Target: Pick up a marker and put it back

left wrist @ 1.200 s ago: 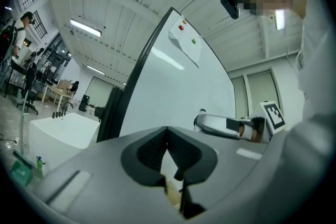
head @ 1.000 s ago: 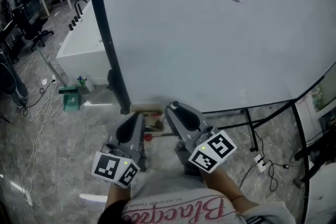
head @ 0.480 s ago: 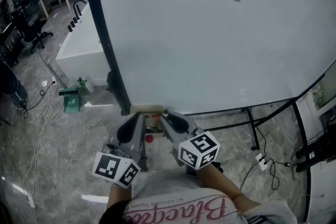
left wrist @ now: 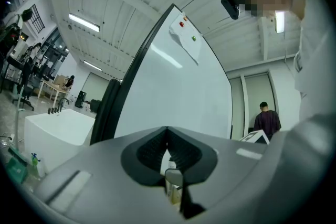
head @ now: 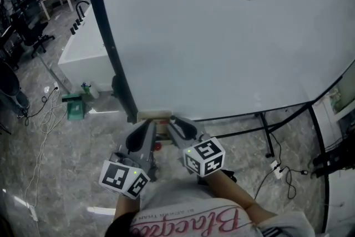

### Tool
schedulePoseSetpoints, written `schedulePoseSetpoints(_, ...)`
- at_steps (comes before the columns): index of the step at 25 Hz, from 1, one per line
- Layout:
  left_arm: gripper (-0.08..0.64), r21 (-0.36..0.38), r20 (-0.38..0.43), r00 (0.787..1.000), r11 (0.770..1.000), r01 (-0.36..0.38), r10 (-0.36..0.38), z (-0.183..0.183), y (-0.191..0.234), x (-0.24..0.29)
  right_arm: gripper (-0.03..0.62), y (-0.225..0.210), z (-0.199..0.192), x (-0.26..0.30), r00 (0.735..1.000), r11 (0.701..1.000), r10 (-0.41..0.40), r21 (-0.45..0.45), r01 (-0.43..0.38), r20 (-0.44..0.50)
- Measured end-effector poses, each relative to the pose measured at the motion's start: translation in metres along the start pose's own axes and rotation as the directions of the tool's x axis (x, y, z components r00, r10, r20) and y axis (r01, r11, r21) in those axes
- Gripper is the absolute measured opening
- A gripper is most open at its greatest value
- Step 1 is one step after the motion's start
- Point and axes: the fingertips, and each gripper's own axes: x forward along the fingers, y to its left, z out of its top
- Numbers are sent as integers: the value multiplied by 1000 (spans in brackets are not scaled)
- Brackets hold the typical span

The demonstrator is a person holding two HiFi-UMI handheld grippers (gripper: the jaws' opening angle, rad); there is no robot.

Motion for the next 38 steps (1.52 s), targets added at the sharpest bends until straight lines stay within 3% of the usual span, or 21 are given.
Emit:
schedulePoseSetpoints(2,0,1,2,1000,1000,-2,2,1,1,-1,124,-1,6,-3,1000,1000,9,12,-9,21)
schedulePoseSetpoints(6,0,-2,8,1000,1000,-16,16,3,7,-4,124,-8,40,-20,993,1000,-15,4,14,119)
schedulePoseSetpoints(12,0,-5,24,999,1000,-22,22,7,10,-6,7,-9,103,-63,955,998,-34,-49,51,296)
schedulePoseSetpoints(14,0,-4,31,999,1000,-19,19,9,9,-6,2,-6,114,-74,947,995,-23,-81,52,321)
schedulePoseSetpoints(24,0,2,69,998,1000,-13,13,16,4,-5,0,9,109,-84,959,986,36,-167,12,281)
schedulePoseSetpoints(38,0,12,58,998,1000,-10,10,14,-4,-3,0,12,103,-87,960,986,58,-168,-11,273)
